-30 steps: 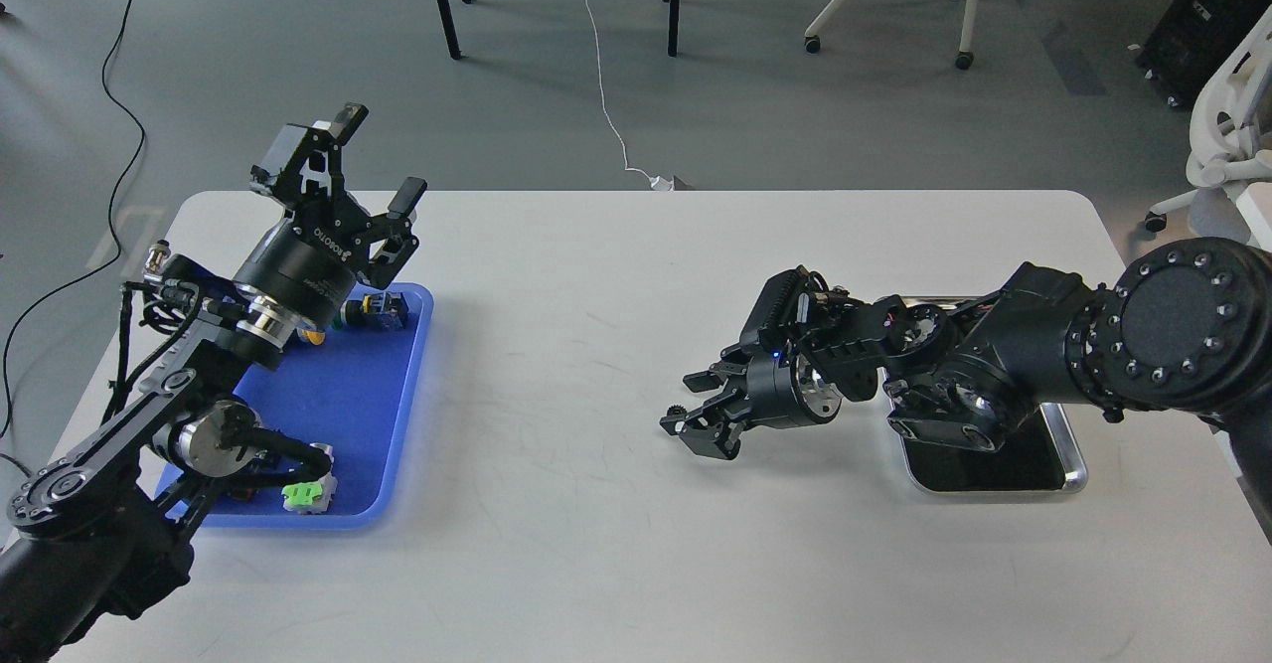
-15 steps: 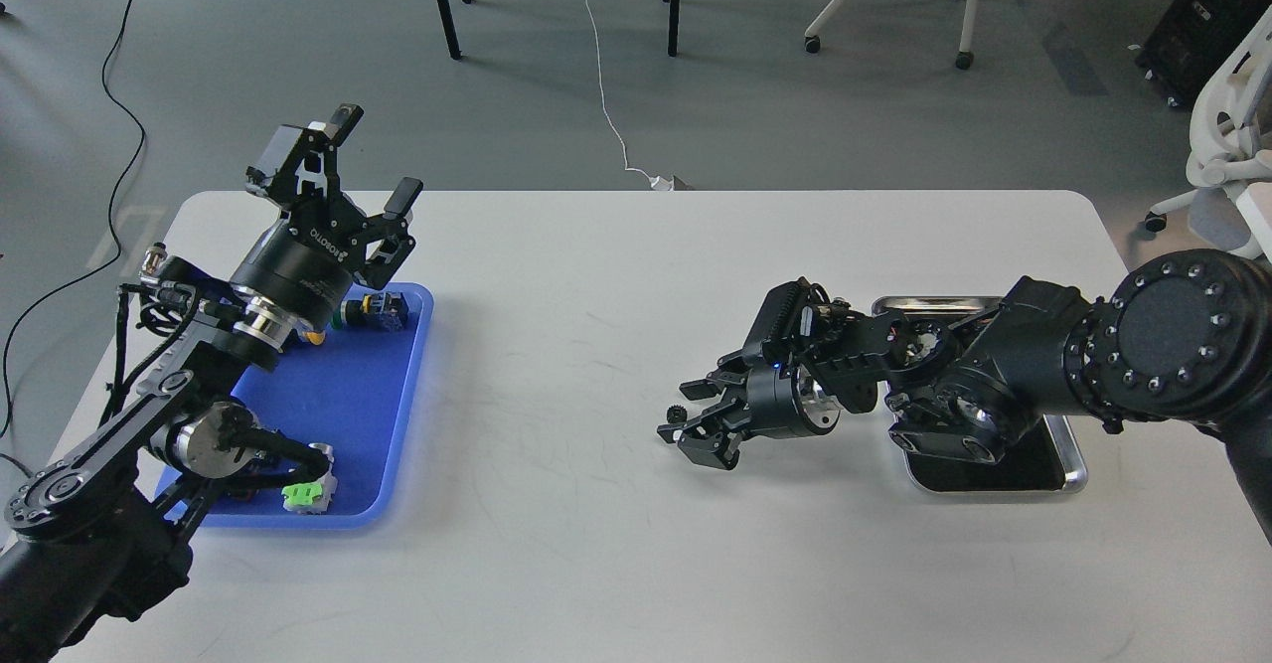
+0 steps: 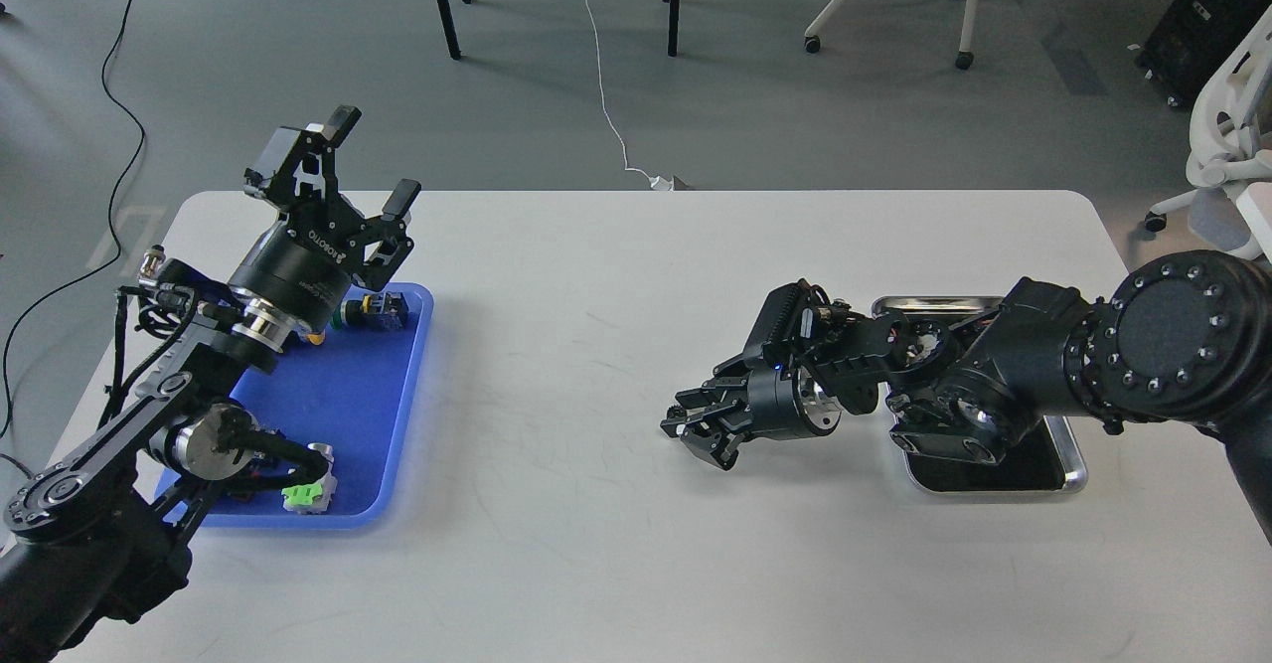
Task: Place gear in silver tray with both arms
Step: 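Lower the right gripper onto the black gear and close it, then carry the gear with the right gripper and lower it into the silver tray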
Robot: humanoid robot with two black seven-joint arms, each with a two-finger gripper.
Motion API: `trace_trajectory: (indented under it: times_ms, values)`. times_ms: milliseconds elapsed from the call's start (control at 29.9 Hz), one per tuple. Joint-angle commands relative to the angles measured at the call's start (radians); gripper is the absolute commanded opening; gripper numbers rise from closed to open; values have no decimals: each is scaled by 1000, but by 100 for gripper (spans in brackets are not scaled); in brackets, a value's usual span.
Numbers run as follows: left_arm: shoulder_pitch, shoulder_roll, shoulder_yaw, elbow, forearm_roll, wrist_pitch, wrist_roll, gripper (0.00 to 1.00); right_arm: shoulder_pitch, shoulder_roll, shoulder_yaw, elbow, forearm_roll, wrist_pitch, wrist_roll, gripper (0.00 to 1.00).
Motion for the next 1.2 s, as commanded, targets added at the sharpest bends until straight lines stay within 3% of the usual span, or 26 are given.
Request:
trace_trajectory:
  times_ms: [0,368,1171]
  values:
    - [0,0,0,-1,0,0,0,98,0,0,0,-1,0,5,0,28]
    - [2,-5,0,-1,0,0,0,98,0,0,0,-4,2,6,0,18]
    - [9,-8,0,-13,0,0,1,98,0,0,-1,-6,5,8,0,17]
